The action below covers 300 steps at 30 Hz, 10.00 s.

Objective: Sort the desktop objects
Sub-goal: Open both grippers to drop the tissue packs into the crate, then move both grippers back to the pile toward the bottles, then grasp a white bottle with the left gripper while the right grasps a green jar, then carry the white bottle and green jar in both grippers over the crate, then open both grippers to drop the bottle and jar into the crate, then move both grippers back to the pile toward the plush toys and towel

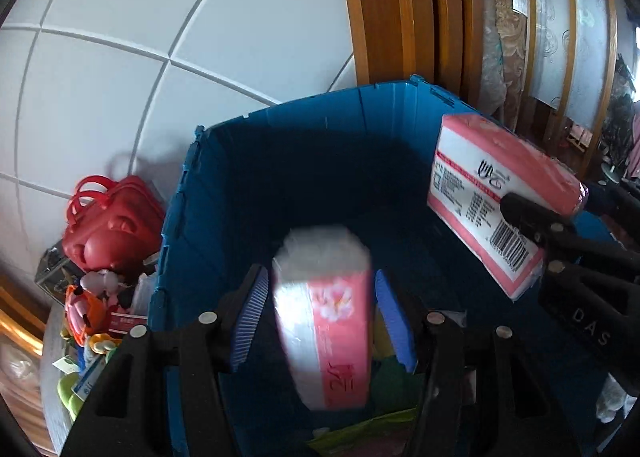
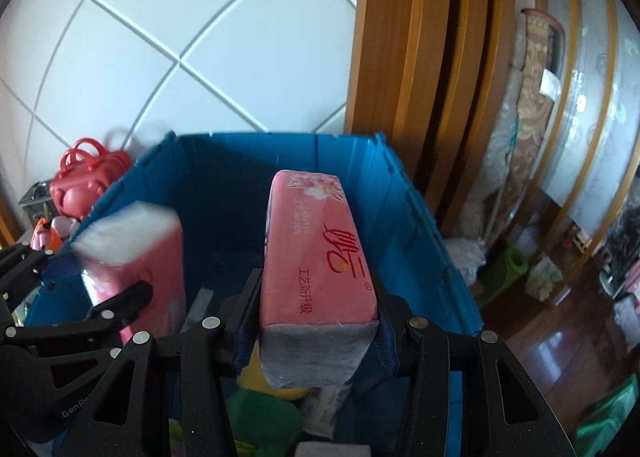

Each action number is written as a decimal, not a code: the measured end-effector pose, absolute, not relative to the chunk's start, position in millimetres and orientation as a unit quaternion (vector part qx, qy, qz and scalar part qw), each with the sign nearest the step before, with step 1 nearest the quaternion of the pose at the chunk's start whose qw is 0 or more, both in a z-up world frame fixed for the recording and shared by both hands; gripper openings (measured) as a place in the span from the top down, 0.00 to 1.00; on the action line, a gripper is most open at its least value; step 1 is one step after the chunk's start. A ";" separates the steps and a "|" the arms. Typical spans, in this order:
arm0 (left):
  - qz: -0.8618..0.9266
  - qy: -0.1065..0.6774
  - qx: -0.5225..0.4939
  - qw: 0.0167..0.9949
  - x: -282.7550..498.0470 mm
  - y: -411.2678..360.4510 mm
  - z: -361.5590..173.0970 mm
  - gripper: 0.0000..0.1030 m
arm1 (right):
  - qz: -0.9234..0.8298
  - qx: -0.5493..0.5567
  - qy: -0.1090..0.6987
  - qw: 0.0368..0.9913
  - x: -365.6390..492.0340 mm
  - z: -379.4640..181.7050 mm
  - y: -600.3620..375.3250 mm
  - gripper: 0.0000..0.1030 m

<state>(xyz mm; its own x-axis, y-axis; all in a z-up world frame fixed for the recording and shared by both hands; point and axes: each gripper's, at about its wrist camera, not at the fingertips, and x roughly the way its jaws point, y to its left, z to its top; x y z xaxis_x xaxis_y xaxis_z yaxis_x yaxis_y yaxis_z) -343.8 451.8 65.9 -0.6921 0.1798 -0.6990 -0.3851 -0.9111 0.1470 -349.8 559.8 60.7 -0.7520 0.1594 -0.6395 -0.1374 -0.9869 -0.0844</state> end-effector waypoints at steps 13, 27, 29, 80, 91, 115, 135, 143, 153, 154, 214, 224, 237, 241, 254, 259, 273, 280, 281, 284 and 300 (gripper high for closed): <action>0.904 0.141 -0.371 0.162 -342.2 451.2 62.6 0.46 | 0.913 -0.400 -0.043 0.069 -362.2 37.1 557.5 0.47; 0.910 0.111 -0.354 0.184 -314.9 437.2 72.9 0.46 | 0.933 -0.332 -0.079 0.116 -299.0 73.4 555.9 0.00; 0.913 0.096 -0.346 0.195 -305.4 429.4 78.0 0.46 | 0.939 -0.317 -0.070 0.115 -282.2 77.6 556.3 0.00; 0.912 -0.027 -0.398 -0.100 -158.3 -63.1 -95.4 0.30 | 0.931 -0.260 -0.040 -0.253 -185.1 -38.1 179.6 0.00; 0.857 -0.011 -0.514 -0.013 -129.4 -54.1 -201.0 0.30 | 0.871 -0.432 -0.058 -0.227 -167.9 -154.9 155.9 0.00; 0.824 0.001 -0.563 0.072 -118.9 -24.4 -234.2 0.58 | 0.770 -0.578 -0.008 -0.268 -167.3 -220.5 97.1 0.49; 0.822 0.030 -0.562 0.086 -123.2 14.0 -220.5 0.59 | 0.762 -0.598 -0.032 -0.247 -186.6 -229.1 92.3 0.61; 0.841 0.033 -0.534 0.077 -112.6 18.8 -187.7 0.67 | 0.785 -0.560 -0.049 -0.261 -177.5 -198.1 101.3 0.61; 0.898 0.046 -0.436 0.038 -115.7 -6.6 -110.3 0.67 | 0.832 -0.478 -0.030 -0.282 -178.3 -125.6 123.3 0.61; 0.903 0.048 -0.425 0.035 -121.6 -8.7 -104.8 0.67 | 0.839 -0.465 -0.030 -0.280 -179.8 -116.8 124.9 0.61; 0.844 0.138 -0.489 0.173 -361.8 455.4 10.9 0.67 | 0.828 -0.557 -0.063 0.018 -371.9 -1.9 549.3 0.61; 0.857 0.117 -0.468 0.183 -348.8 444.4 29.7 0.67 | 0.849 -0.520 -0.087 0.043 -357.4 20.7 544.8 0.29; 0.913 0.083 -0.349 0.196 -268.0 383.7 87.7 0.67 | 0.927 -0.367 -0.077 0.019 -266.5 95.9 510.0 0.00; 0.935 0.060 -0.303 0.172 -240.2 344.7 97.5 0.62 | 0.944 -0.322 -0.067 -0.008 -241.2 104.9 485.9 0.00; 0.975 -0.016 -0.221 0.027 -193.4 148.5 76.6 0.34 | 0.959 -0.243 -0.047 -0.139 -207.2 108.8 351.4 0.00; 0.967 -0.027 -0.249 -0.032 -194.8 69.3 47.8 0.34 | 0.952 -0.243 -0.043 -0.181 -210.0 98.1 285.5 0.00; 0.926 -0.039 -0.352 -0.131 -195.9 -115.9 -51.0 0.34 | 0.909 -0.366 -0.020 -0.201 -243.3 -12.9 178.3 0.00; 0.899 -0.041 -0.419 -0.122 -204.5 -134.4 -112.8 0.34 | 0.880 -0.436 -0.006 -0.187 -251.4 -83.1 164.5 0.00; 0.894 -0.041 -0.430 -0.120 -205.1 -136.4 -122.7 0.34 | 0.876 -0.445 -0.005 -0.185 -251.5 -91.5 163.8 0.00; 0.883 -0.042 -0.453 -0.114 -205.7 -143.8 -145.2 0.34 | 0.866 -0.467 -0.003 -0.182 -252.7 -110.3 161.1 0.00; 0.868 -0.085 -0.468 -0.143 -222.5 -206.2 -158.5 0.34 | 0.842 -0.509 -0.002 -0.178 -264.6 -137.2 145.0 0.00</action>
<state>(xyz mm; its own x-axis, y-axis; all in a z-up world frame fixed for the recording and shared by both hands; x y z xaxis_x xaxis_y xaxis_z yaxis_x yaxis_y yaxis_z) -222.5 -206.2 -158.5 -0.5199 -0.1692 -0.8373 0.3283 -0.9445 -0.0129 -264.6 145.0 -137.2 -0.4180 -0.2975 -0.8583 0.3007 -0.9369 0.1783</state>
